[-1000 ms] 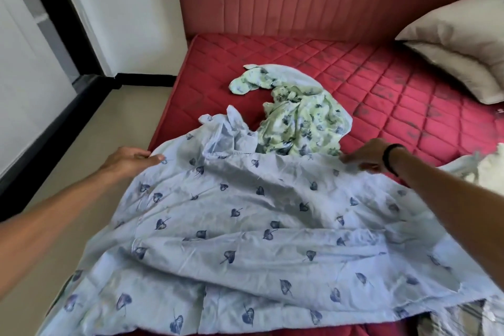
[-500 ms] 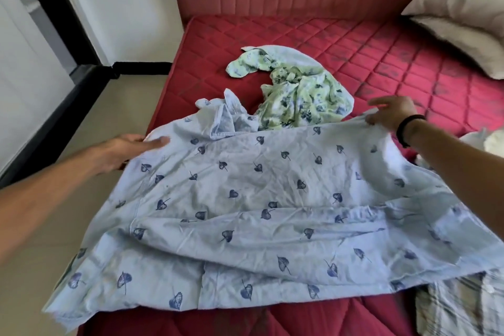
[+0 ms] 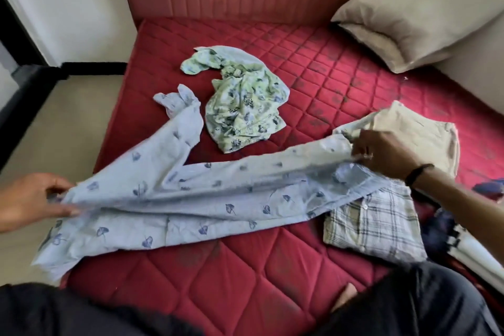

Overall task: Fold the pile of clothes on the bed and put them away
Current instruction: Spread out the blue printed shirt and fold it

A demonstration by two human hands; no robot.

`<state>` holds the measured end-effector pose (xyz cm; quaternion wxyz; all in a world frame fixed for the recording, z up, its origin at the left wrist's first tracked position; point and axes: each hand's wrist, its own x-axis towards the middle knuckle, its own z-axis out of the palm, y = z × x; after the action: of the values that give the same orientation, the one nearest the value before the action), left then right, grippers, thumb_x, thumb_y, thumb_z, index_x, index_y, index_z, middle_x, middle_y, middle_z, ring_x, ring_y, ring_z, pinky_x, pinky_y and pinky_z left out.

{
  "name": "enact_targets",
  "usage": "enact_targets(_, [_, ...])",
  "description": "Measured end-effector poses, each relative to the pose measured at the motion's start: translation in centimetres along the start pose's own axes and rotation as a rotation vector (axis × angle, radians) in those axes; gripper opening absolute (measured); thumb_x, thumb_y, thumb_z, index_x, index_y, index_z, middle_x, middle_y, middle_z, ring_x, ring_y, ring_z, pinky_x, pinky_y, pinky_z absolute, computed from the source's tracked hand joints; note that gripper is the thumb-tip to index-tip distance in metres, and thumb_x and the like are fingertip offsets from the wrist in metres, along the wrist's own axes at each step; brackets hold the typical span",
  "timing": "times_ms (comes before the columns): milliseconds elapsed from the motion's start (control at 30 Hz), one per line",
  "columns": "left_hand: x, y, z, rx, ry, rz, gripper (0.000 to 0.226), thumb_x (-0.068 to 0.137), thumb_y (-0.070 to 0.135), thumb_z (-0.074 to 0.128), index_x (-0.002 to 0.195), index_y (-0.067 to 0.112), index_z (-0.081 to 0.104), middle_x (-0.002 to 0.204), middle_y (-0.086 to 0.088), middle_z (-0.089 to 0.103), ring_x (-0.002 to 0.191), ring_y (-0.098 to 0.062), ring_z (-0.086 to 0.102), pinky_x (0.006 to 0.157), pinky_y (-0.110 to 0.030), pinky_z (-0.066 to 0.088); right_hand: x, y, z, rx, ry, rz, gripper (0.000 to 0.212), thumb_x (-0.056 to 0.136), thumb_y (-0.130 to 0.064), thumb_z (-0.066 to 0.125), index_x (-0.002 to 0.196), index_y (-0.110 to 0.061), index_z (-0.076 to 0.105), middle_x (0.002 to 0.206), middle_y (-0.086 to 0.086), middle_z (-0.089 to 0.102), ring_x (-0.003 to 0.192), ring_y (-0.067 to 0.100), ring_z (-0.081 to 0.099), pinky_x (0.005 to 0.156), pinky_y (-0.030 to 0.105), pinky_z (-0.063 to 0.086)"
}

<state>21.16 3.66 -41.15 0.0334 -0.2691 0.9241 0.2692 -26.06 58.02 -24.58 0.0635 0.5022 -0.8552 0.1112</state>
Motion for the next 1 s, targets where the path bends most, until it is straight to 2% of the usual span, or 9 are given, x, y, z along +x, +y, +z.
enact_targets(167, [-8.7,4.6,-0.8,0.237,0.206,-0.087,0.033,0.058,0.052,0.096,0.067,0.037,0.068,0.057,0.014,0.062,0.061,-0.015,0.06,0.057,-0.03,0.046,-5.3,-1.0,3.9,-0.131,-0.139,-0.024,0.035,0.063,0.006,0.079,0.07,-0.026,0.068,0.079,-0.005,0.06,0.075,0.024,0.067,0.063,0.028,0.044])
enact_targets(233, [-9.7,7.8,-1.0,0.258,0.177,-0.204,0.029,0.062,0.042,0.096,0.069,0.035,0.069,0.063,0.014,0.064,0.065,-0.015,0.062,0.059,-0.031,0.047,-4.6,-1.8,4.2,-0.207,-0.308,0.073,0.026,0.072,-0.003,0.075,0.078,-0.028,0.074,0.091,-0.003,0.063,0.089,0.023,0.069,0.069,0.029,0.05])
enact_targets(333, [-9.7,10.2,-1.4,0.178,0.021,-0.306,0.035,0.063,0.055,0.088,0.078,0.03,0.068,0.073,0.014,0.065,0.073,-0.015,0.064,0.064,-0.028,0.045,-2.6,-3.7,3.9,-0.372,-0.577,0.161,0.02,0.081,-0.022,0.064,0.098,-0.029,0.072,0.113,-0.002,0.066,0.111,0.022,0.066,0.087,0.032,0.053])
enact_targets(433, [-9.7,11.2,-2.2,-0.147,-0.034,-0.437,0.06,0.059,0.069,0.089,0.059,0.022,0.052,0.054,0.01,0.045,0.051,-0.011,0.043,0.055,-0.028,0.031,1.7,-7.6,3.7,-0.267,-0.388,0.167,0.025,0.079,-0.023,0.059,0.098,-0.029,0.074,0.109,-0.005,0.071,0.107,0.022,0.069,0.085,0.03,0.051])
enact_targets(500, [-9.7,12.2,-1.6,-0.366,0.105,-0.476,0.067,0.055,0.077,0.083,0.052,0.02,0.049,0.05,0.009,0.043,0.049,-0.01,0.039,0.056,-0.028,0.032,5.8,-12.3,4.1,-0.107,-0.316,0.119,0.011,0.084,-0.022,0.065,0.088,-0.024,0.075,0.091,-0.007,0.074,0.089,0.02,0.072,0.071,0.028,0.047])
enact_targets(633, [-10.3,12.5,0.8,-0.575,0.323,-0.545,0.055,0.061,0.07,0.081,0.07,0.017,0.074,0.052,0.006,0.063,0.052,-0.011,0.058,0.052,-0.026,0.049,16.0,-22.2,7.1,0.246,-0.232,0.061,0.02,0.09,-0.026,0.076,0.078,-0.011,0.075,0.079,0.0,0.075,0.072,0.016,0.069,0.068,0.032,0.054])
enact_targets(767, [-9.8,11.1,1.0,-0.563,0.228,-0.485,0.054,0.056,0.073,0.084,0.072,0.023,0.073,0.057,0.003,0.066,0.048,-0.008,0.058,0.051,-0.025,0.044,27.3,-28.9,12.1,0.305,-0.242,0.064,0.024,0.091,-0.036,0.075,0.095,-0.013,0.079,0.095,0.007,0.077,0.091,0.024,0.072,0.078,0.03,0.052])
enact_targets(900, [-9.4,9.5,1.2,-0.603,0.131,-0.451,0.044,0.055,0.067,0.091,0.073,0.03,0.073,0.062,0.005,0.068,0.05,-0.007,0.059,0.051,-0.023,0.042,35.0,-34.0,18.5,0.149,-0.269,0.151,0.059,0.096,-0.05,0.064,0.134,-0.006,0.058,0.134,0.023,0.061,0.128,0.041,0.056,0.101,0.042,0.044])
enact_targets(1000, [-9.4,9.0,1.5,-0.617,0.126,-0.434,0.036,0.061,0.051,0.095,0.079,0.029,0.074,0.072,0.01,0.073,0.062,-0.01,0.067,0.061,-0.032,0.052,36.6,-34.8,21.1,-0.049,-0.302,0.184,0.048,0.1,-0.033,0.062,0.137,-0.003,0.055,0.14,0.025,0.057,0.131,0.043,0.054,0.108,0.044,0.044])
